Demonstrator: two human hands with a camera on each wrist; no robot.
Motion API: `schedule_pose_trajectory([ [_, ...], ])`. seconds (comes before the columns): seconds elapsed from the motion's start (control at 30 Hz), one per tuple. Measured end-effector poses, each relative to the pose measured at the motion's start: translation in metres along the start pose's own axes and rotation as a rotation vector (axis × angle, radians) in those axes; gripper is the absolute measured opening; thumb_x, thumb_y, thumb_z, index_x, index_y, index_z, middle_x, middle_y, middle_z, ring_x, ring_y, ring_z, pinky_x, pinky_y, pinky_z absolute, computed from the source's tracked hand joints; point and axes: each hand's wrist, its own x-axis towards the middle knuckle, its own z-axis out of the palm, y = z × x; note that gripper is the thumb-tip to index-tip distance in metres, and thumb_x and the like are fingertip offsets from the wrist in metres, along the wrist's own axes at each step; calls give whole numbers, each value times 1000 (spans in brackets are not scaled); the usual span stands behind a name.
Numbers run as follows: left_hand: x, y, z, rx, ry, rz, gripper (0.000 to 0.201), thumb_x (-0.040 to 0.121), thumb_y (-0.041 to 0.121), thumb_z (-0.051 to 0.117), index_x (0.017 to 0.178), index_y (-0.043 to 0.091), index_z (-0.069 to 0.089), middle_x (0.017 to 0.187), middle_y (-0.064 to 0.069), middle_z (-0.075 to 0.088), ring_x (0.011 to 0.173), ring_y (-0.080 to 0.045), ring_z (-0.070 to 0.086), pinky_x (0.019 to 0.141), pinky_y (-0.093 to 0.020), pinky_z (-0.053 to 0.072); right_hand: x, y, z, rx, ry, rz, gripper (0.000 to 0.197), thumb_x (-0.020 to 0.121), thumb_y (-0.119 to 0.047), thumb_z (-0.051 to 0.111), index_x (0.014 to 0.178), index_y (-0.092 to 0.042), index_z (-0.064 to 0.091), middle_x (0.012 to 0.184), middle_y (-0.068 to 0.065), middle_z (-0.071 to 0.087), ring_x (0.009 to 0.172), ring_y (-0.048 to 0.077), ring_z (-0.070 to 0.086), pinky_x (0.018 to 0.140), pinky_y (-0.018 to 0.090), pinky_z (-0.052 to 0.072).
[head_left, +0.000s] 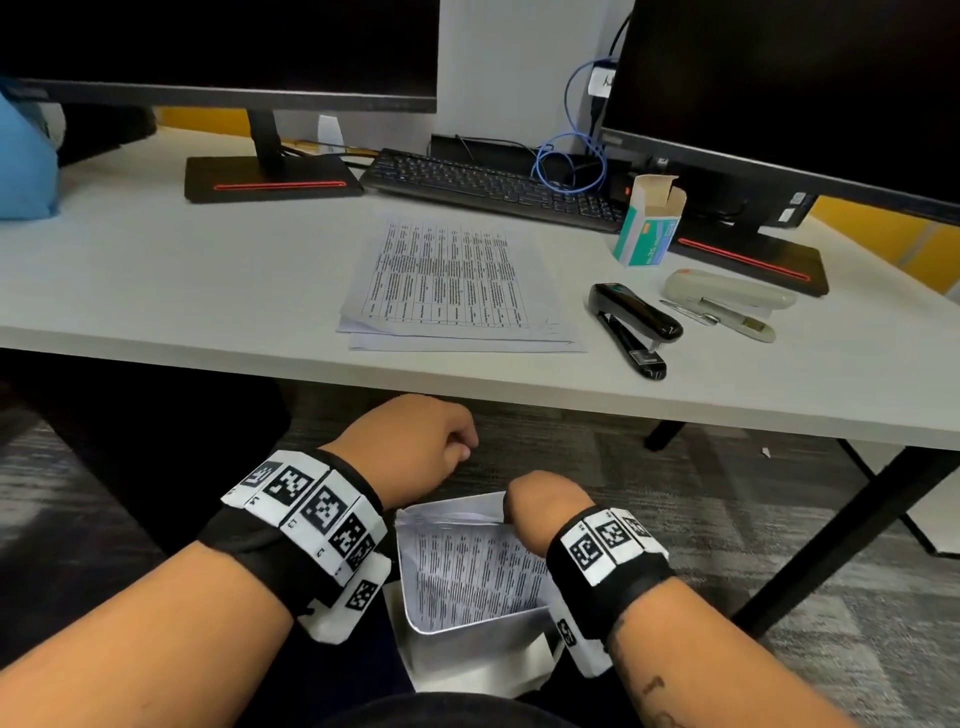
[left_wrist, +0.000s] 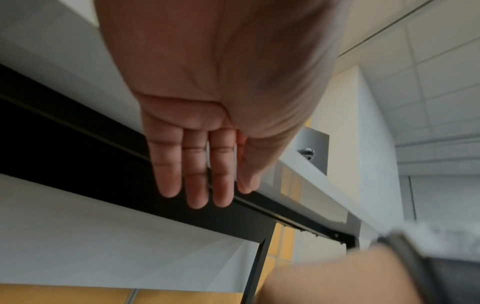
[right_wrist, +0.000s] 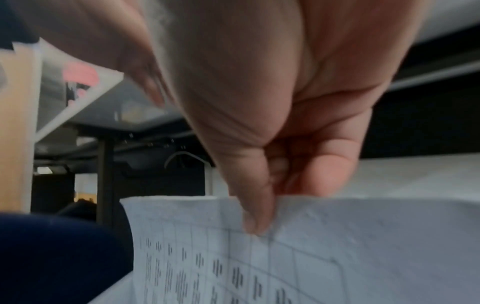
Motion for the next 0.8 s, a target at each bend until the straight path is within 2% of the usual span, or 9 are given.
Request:
schedule_pose_trajectory([
  [0.17, -6, 17, -17, -83, 187, 69, 15, 94, 31, 57, 105, 32, 68, 98, 15, 68, 91, -6, 59, 78, -24, 44, 3, 5, 2, 65, 9, -3, 22, 91, -12, 58, 110, -10, 70, 112, 13, 67, 104, 30, 64, 86, 33, 49],
  [0.33, -8, 20, -37, -79, 579, 142, 13, 93, 26, 60, 99, 25, 70, 88, 9, 67, 83, -13, 58, 72, -27, 42, -27, 7, -65, 331, 128, -112, 28, 85, -24, 72, 113, -24, 71, 104, -5, 71, 98, 13, 65, 83, 21, 43],
  [0.4, -2, 12, -42, -20, 678, 136, 13, 91, 20, 61, 100, 20, 70, 92, 2, 67, 91, -21, 58, 78, -28, 38, -47, 6, -94, 469, 127, -174, 27, 86, -23, 72, 112, -27, 70, 92, -9, 71, 84, 9, 66, 80, 22, 48],
  [0.47, 3, 2, -43, 2, 658, 51, 19, 91, 17, 61, 108, 16, 68, 107, -5, 64, 106, -28, 54, 88, -34, 38, -63, 7, -114, 632, 180, -195, 17, 87, -21, 70, 102, -30, 71, 77, -4, 71, 67, 8, 67, 69, 25, 55],
  [0.53, 5, -6, -40, 19, 609, -47, 26, 92, 17, 59, 117, 14, 65, 118, -9, 60, 114, -32, 50, 95, -40, 39, -66, 12, -127, 654, 386, -151, 14, 91, -20, 64, 98, -30, 71, 69, -8, 65, 59, 4, 61, 65, 24, 52],
  [0.6, 5, -12, -41, 60, 584, -137, 31, 94, 18, 54, 124, 15, 61, 127, -14, 55, 120, -36, 48, 101, -45, 39, -59, 20, -136, 525, 635, -40, 24, 94, -16, 55, 107, -29, 71, 80, -13, 58, 71, 4, 56, 73, 22, 42],
  [0.63, 4, -14, -43, 60, 563, -202, 35, 95, 21, 52, 129, 16, 56, 134, -17, 50, 124, -38, 46, 103, -46, 38, -55, 24, -139, 464, 698, 23, 30, 94, -13, 52, 114, -29, 68, 93, -8, 58, 84, 9, 56, 79, 23, 41],
  [0.7, 3, -17, -51, 17, 521, -315, 42, 96, 27, 50, 137, 20, 48, 141, -16, 43, 125, -38, 45, 102, -44, 39, -42, 31, -139, 386, 679, 115, 43, 94, -7, 50, 130, -29, 59, 122, 2, 53, 108, 20, 56, 90, 29, 41],
  [0.8, 5, -21, -59, -9, 521, -303, 37, 95, 23, 53, 131, 17, 52, 123, -14, 55, 111, -32, 53, 88, -34, 41, -27, 39, -137, 293, 607, 158, 53, 93, -4, 51, 139, -30, 51, 135, 5, 51, 120, 24, 54, 99, 32, 41],
])
